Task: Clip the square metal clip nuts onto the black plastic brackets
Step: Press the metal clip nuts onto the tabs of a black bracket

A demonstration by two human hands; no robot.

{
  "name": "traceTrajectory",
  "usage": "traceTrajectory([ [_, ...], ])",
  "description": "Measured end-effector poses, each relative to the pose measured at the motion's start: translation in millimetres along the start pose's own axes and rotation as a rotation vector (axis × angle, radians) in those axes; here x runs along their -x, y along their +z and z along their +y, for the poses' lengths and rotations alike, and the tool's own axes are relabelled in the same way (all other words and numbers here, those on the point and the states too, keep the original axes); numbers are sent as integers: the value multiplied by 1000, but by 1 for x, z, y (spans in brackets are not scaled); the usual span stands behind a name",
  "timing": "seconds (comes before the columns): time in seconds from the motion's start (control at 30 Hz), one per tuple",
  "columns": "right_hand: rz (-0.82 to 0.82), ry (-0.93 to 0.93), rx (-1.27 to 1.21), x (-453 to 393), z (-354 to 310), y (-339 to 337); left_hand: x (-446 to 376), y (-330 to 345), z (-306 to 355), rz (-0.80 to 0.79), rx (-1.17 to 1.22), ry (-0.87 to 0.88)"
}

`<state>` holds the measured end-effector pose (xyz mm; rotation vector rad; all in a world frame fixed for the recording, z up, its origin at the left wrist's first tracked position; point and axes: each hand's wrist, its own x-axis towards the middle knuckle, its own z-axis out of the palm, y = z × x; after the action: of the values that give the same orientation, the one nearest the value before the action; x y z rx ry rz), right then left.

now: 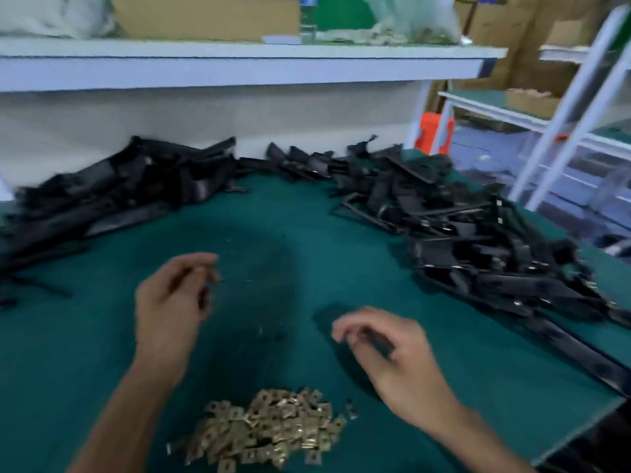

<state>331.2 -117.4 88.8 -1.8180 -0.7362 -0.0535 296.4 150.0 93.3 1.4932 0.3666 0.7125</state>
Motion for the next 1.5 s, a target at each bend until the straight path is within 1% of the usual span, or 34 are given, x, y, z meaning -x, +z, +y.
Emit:
traceTrajectory([
  [0.03,-63,59,-25,-21,6,16,-10,-21,-11,109,-9,-29],
  [0.07,-118,113,-28,-43,13,31,-16,-36,-20,179,8,-59],
  [0.13,-207,163,25,-90,28,59,-24,-50,-30,231,80,-88],
  [0.2,-259,173,79,-136,37,89,-27,-49,-31,198,70,-72],
  [0.3,-277,175,124,-203,40,136,-31,-41,-26,107,-76,-1],
  [0.37,-279,146,182,-246,41,167,-32,-39,-26,69,-163,45],
  [0.47,-282,43,427,-305,44,201,-33,-40,-33,82,-205,48],
  [0.53,-355,24,532,-338,47,216,-35,-41,-35,82,-179,25],
  [0.57,-405,50,601,-352,50,223,-35,-41,-34,83,-179,20],
  [0.63,-449,97,770,-371,56,232,-34,-39,-34,65,-224,37],
  [0.67,-441,83,842,-377,60,235,-34,-38,-34,56,-255,44],
  [0.7,-415,39,911,-380,62,236,-33,-38,-34,54,-275,44],
  [0.8,-277,-220,1114,-377,66,230,-34,-38,-35,53,-270,30],
  [0.87,-231,-360,1168,-367,63,222,-36,-39,-34,72,-253,28],
  [0.93,-222,-447,1151,-351,55,210,-36,-40,-34,78,-247,30],
  [1.03,-227,-458,1139,-323,36,187,-34,-38,-34,74,-263,35],
  [1.07,-241,-426,1114,-313,29,179,-34,-38,-33,77,-265,36],
  [1.1,-248,-375,1028,-303,20,169,-33,-37,-32,81,-257,33],
  [1.13,-245,-295,877,-293,12,161,-33,-37,-32,84,-245,30],
  [1.17,-236,-185,657,-282,3,154,-33,-36,-31,87,-235,30],
  [1.27,-161,169,-199,-247,-19,147,-30,-35,-28,105,-214,52],
  [1.3,-160,250,-434,-235,-24,148,-29,-34,-27,115,-218,53],
  [1.33,-177,301,-586,-224,-26,150,-28,-33,-25,126,-233,46],
  [1.4,-208,333,-697,-196,-29,156,-24,-31,-20,127,-271,21],
  [1.5,-159,325,-708,-163,-30,163,-15,-24,-6,60,-284,27],
])
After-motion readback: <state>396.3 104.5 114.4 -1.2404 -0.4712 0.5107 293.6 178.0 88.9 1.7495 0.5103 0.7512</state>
